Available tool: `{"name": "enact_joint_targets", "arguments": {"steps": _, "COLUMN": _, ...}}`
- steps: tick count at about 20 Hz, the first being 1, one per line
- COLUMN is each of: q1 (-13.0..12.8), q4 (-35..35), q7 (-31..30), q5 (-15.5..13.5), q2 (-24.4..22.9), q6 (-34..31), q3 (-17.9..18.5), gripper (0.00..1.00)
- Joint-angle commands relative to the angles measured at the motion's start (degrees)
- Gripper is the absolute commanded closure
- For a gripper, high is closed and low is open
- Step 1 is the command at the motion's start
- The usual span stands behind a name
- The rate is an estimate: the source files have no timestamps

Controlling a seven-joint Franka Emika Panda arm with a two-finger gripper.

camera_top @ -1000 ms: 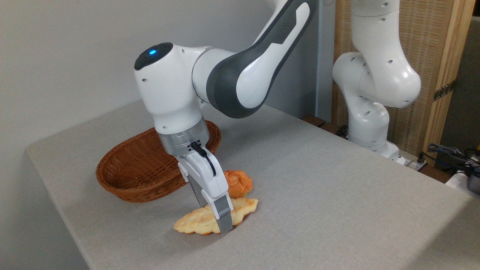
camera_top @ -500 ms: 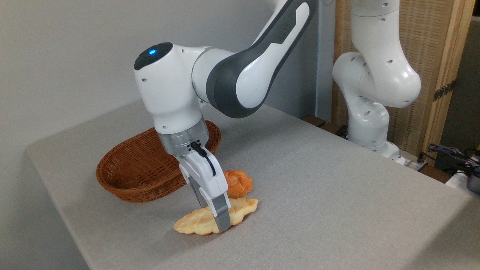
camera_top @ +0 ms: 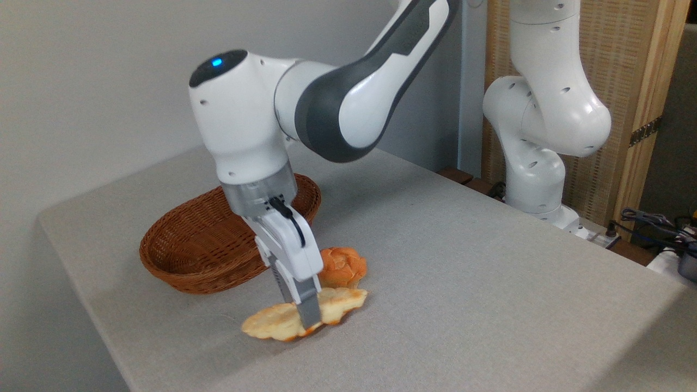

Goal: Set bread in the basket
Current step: 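Lift the pale loaf and carry it over the wicker basket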

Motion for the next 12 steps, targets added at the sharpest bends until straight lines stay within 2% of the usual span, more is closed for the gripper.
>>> {"name": "enact_joint_targets", "arguments": {"steps": 1, "q1": -0.21, "q4": 3.09, "q7": 0.26, "q5": -2.62, "q2": -1.63, "q6": 0.00, "q3": 0.30, "gripper": 0.52}}
{"name": "enact_joint_targets", "arguments": {"steps": 4, "q1": -0.39, "q4": 3.71, "q7": -0.18, "q5": -6.05, "q2": -2.95, "q6": -0.17, "q3": -0.06, "gripper": 0.52}}
{"name": "enact_joint_targets", "arguments": {"steps": 5, "q1": -0.56, "q4": 3.79, "q7": -1.14, "q5": -7.44, "q2": -3.39, "q6": -0.52, "q3": -1.36, "gripper": 0.52}}
{"name": "enact_joint_targets", "arguments": {"steps": 12, "q1": -0.48, "q4": 6.52, "q7": -13.70, "q5": -8.60, "q2": -3.48, "q6": -2.72, "q3": -8.57, "gripper": 0.50}}
